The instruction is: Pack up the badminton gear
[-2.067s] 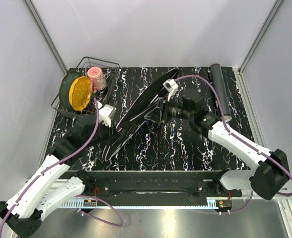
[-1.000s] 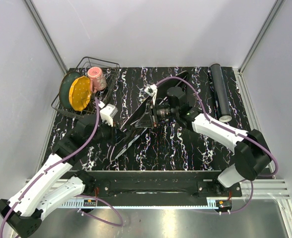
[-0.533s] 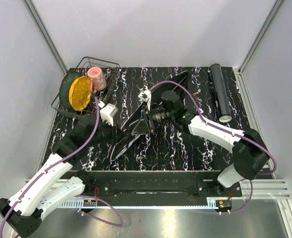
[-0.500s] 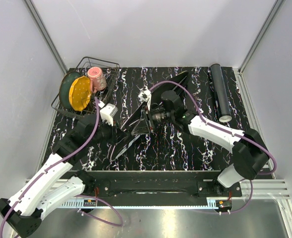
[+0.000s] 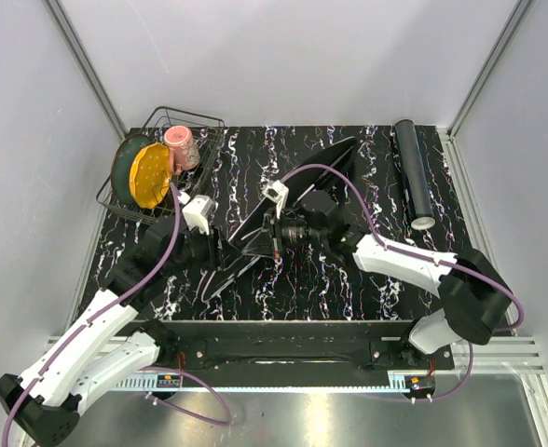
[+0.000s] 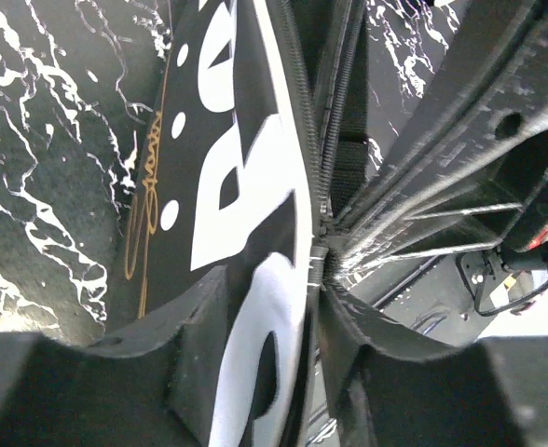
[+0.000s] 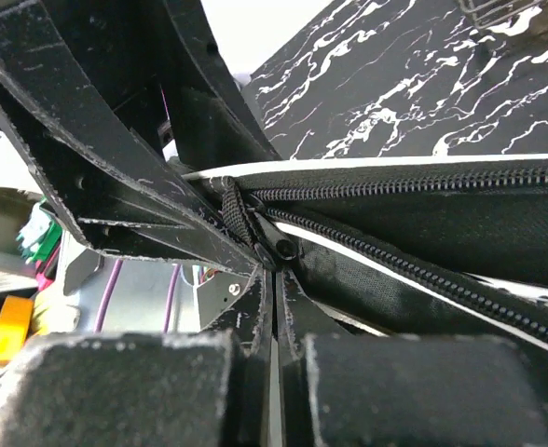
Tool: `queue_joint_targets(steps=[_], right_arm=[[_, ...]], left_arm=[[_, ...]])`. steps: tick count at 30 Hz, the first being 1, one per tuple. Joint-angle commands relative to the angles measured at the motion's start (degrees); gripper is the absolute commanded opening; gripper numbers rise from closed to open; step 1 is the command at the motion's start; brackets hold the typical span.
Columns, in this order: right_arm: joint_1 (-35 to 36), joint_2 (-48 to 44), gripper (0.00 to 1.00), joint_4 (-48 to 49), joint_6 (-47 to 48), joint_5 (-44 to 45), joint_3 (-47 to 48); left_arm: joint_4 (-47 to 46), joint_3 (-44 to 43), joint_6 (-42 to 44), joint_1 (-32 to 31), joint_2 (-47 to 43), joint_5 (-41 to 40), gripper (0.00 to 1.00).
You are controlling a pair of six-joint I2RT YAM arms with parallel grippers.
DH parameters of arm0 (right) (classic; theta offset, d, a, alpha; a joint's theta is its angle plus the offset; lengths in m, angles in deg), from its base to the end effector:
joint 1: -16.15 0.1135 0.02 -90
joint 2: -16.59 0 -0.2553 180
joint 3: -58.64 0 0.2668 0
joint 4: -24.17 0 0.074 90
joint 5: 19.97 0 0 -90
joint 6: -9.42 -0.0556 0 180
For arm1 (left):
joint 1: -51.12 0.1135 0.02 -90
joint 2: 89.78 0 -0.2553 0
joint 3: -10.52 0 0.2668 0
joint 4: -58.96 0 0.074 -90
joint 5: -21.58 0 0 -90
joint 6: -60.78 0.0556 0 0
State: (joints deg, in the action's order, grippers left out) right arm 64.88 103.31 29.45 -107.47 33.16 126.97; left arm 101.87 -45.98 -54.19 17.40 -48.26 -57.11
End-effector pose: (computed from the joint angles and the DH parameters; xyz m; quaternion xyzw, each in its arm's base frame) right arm 0.2216 0.3031 0.2573 -0.3338 0.6923 0.5573 0.3142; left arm 0.1604 -0.1202 0.2915 0.1157 0.8463 -0.3250 0.4058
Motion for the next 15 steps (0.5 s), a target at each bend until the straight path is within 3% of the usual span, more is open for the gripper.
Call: queue_joint_targets(steps=[1,4,11,15], right_arm=[[4.2,-2.6,0.00,7.9,0.1,6.7,-4.3],[4.4,-3.2,0.00,10.7,1.8,7.1,-6.4],[4.4,-1.9,0.00,11.5,2.1,7.2,-6.3],[4.5,-1.7,0.00,10.7,2.4,8.6,-6.2]], left_arm=[[-13.5,-0.7,-6.4,-0.8,-1.2,6.2,0.52],[-14.2,-0.6,-7.6,-0.7,-2.3,5.7,0.59],[-18.2,-1.4,-11.6,-0.7,-2.1,9.8,0.64],[-17.1,-2.1,-9.6,-0.7,-2.8,10.9,0.68]])
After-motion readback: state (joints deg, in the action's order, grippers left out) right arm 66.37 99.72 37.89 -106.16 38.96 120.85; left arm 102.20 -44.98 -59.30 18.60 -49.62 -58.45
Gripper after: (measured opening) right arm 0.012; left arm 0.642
